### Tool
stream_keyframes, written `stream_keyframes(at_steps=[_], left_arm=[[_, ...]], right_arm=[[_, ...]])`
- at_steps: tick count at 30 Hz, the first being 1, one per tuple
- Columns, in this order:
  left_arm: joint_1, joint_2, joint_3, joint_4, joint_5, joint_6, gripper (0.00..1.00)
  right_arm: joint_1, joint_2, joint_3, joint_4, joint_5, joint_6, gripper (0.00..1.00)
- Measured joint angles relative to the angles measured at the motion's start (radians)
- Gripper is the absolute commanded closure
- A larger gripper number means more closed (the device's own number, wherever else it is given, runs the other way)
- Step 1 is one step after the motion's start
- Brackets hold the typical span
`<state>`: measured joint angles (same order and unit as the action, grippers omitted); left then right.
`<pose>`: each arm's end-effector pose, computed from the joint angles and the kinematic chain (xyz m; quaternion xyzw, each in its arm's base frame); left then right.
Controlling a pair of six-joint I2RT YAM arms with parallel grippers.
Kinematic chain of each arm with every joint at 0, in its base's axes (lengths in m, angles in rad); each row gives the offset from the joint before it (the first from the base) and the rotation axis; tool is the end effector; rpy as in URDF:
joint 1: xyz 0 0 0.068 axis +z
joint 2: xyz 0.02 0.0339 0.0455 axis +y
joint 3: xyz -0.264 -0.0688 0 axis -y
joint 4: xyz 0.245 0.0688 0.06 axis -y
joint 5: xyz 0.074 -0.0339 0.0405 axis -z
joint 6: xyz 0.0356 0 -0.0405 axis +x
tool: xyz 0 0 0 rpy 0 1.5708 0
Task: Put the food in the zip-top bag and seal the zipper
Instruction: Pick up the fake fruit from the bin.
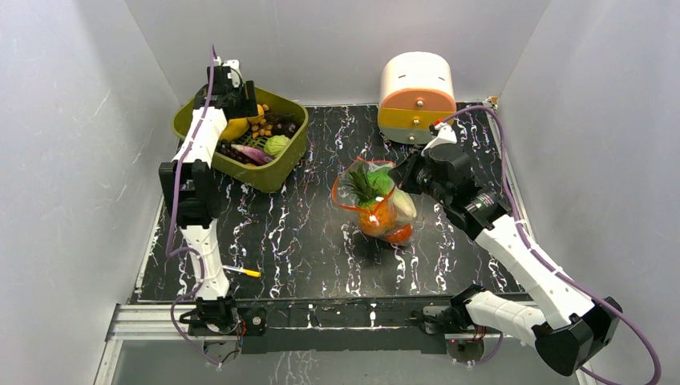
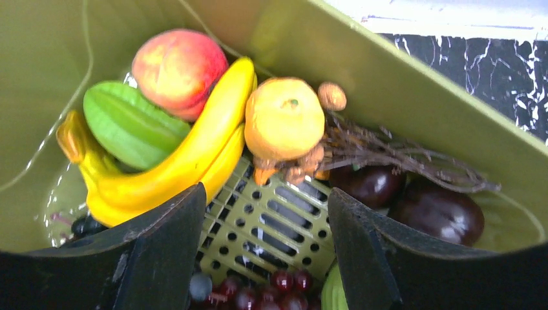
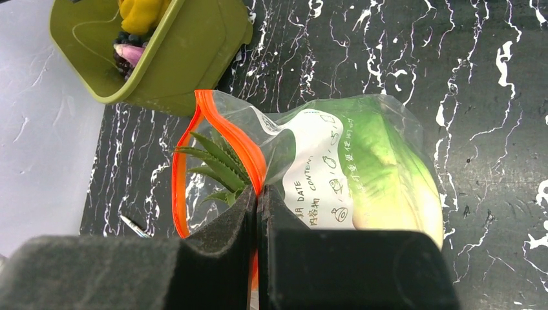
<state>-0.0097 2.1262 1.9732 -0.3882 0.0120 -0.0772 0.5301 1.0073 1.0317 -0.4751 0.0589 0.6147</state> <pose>0.5044 -0.0053 0.3033 -0.0264 0.8700 -0.0266 0.4917 0.1918 0.1100 0.3549 0.0514 0.8454 0.2666 0.4599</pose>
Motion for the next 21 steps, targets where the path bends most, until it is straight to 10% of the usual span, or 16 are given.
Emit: stream_keyframes(at_steps=[21], left_arm=[[0.0, 0.225, 0.264, 0.023, 0.075, 0.021, 0.36]], right_arm=[[0.0, 0.027, 0.027, -0.022, 0.01, -0.01, 1.0]])
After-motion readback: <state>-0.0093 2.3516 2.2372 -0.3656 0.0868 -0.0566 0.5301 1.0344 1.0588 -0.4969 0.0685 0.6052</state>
